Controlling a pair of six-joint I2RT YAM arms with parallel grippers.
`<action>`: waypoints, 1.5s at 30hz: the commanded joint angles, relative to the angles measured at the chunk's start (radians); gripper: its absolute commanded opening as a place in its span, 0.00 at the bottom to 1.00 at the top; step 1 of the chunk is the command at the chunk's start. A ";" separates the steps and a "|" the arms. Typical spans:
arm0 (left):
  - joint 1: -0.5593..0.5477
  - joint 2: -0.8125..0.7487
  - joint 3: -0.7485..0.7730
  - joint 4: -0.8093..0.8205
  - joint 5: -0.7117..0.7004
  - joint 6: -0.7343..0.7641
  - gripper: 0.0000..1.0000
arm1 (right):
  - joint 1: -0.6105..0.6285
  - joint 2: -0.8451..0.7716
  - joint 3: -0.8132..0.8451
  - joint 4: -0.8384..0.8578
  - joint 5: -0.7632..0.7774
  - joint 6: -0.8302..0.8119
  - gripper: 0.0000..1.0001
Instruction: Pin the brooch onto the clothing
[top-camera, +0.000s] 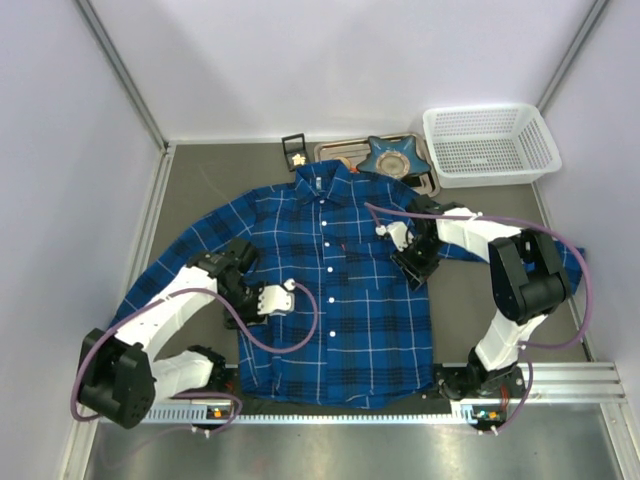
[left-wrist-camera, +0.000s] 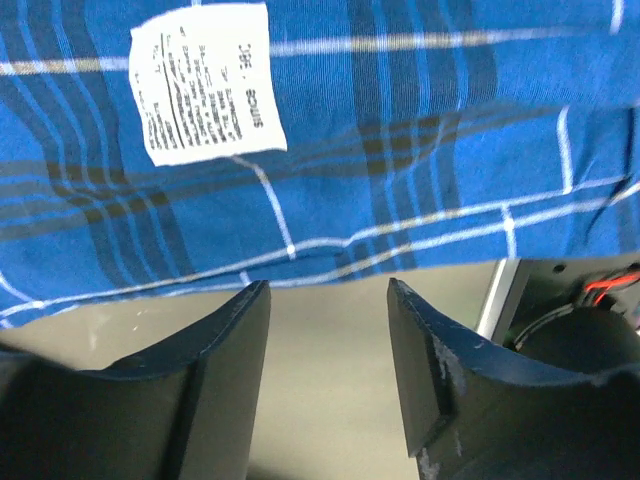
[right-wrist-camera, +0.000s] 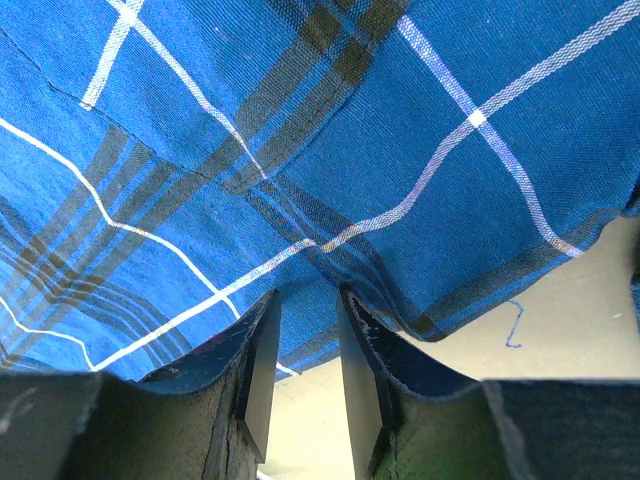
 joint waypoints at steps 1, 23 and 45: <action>-0.008 0.023 0.000 0.039 0.127 -0.104 0.57 | -0.002 0.055 -0.037 0.074 0.118 -0.039 0.32; -0.137 -0.055 -0.205 0.124 -0.126 -0.085 0.03 | -0.004 0.083 -0.022 0.077 0.193 -0.028 0.31; 0.152 0.086 0.208 -0.102 0.051 0.031 0.54 | -0.002 -0.009 -0.005 0.019 0.140 -0.048 0.36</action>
